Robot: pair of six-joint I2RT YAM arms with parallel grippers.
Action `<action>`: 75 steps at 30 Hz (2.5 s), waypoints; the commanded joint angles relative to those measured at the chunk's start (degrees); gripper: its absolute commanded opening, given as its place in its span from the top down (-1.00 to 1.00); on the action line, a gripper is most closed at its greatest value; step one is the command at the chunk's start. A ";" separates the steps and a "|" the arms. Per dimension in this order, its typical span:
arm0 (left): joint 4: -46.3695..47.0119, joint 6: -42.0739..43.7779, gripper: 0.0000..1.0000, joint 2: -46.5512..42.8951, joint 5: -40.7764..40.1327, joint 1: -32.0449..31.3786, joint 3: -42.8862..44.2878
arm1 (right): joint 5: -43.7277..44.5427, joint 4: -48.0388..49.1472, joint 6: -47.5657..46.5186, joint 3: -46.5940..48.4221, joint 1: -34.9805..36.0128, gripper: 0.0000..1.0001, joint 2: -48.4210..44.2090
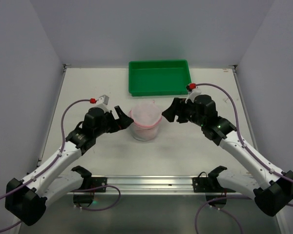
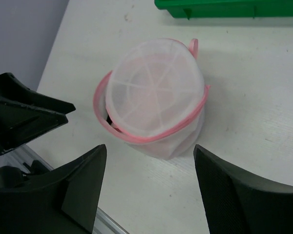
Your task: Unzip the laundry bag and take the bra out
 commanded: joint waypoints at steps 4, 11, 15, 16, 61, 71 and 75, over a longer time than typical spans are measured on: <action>0.78 3.24 -0.75 2.45 -6.77 0.98 1.68 | 3.24 1.57 0.29 6.42 4.45 -0.57 3.33; 9.93 0.07 -0.55 4.40 -0.63 1.07 -6.40 | 7.03 1.65 -1.91 16.97 10.61 -0.58 16.42; 12.40 -0.46 -0.41 4.66 0.61 1.07 -9.31 | 6.59 3.41 -1.74 18.48 12.28 -0.58 23.79; 15.36 -0.55 -0.38 4.75 0.79 1.07 -10.44 | 6.33 3.85 -1.48 17.87 12.29 -0.58 24.86; 38.43 -5.03 1.00 18.90 -1.32 -4.12 -14.77 | 22.13 -1.24 3.01 15.73 22.21 -0.66 26.09; 33.14 -3.36 1.00 13.89 -5.28 -5.53 -13.97 | 29.44 -3.35 6.17 20.06 23.54 -0.32 35.15; 32.70 -3.18 1.00 13.45 -5.36 -5.61 -14.67 | 32.60 -3.97 6.61 19.36 23.45 0.00 34.19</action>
